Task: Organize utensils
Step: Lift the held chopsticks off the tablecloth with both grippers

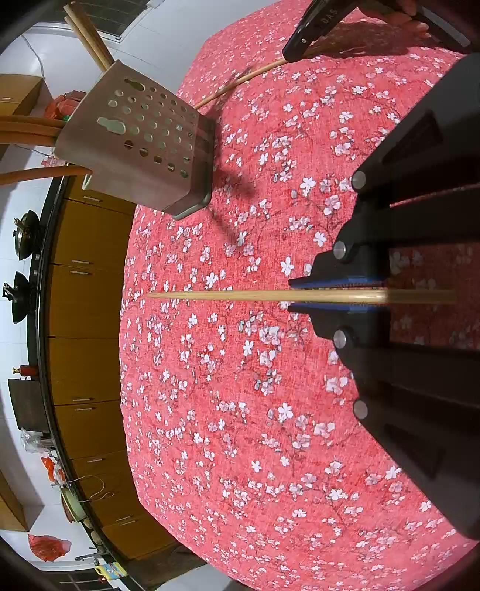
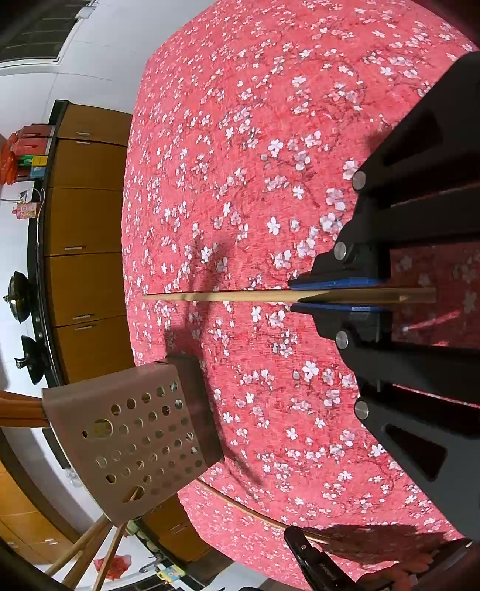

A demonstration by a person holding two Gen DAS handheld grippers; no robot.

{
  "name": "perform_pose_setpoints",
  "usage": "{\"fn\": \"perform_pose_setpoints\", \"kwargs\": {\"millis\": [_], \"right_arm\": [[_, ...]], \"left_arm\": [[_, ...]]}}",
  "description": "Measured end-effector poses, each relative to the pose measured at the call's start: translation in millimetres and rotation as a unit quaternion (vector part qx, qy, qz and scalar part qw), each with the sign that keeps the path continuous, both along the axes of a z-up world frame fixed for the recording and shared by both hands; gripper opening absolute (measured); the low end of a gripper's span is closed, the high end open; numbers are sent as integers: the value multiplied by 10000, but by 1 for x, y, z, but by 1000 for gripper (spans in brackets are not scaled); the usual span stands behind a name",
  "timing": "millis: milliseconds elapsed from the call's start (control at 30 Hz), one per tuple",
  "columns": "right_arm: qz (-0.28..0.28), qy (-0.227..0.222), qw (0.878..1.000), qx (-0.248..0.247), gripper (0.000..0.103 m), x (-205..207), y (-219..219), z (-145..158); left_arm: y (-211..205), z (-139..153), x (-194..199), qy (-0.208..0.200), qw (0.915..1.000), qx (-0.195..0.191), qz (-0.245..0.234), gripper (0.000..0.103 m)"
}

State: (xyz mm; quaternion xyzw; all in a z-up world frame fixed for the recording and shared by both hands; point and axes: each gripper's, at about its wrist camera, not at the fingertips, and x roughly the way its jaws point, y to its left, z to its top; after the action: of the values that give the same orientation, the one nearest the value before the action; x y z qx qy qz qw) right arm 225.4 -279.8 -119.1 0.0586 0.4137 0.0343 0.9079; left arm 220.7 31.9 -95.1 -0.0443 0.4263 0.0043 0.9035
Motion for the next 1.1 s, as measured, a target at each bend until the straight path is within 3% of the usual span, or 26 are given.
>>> {"fn": "perform_pose_setpoints", "kwargs": {"millis": [1100], "right_arm": [[23, -18, 10000, -17, 8, -17, -3, 8]], "left_arm": [[-2, 0, -11, 41, 9999, 74, -132, 8]]}}
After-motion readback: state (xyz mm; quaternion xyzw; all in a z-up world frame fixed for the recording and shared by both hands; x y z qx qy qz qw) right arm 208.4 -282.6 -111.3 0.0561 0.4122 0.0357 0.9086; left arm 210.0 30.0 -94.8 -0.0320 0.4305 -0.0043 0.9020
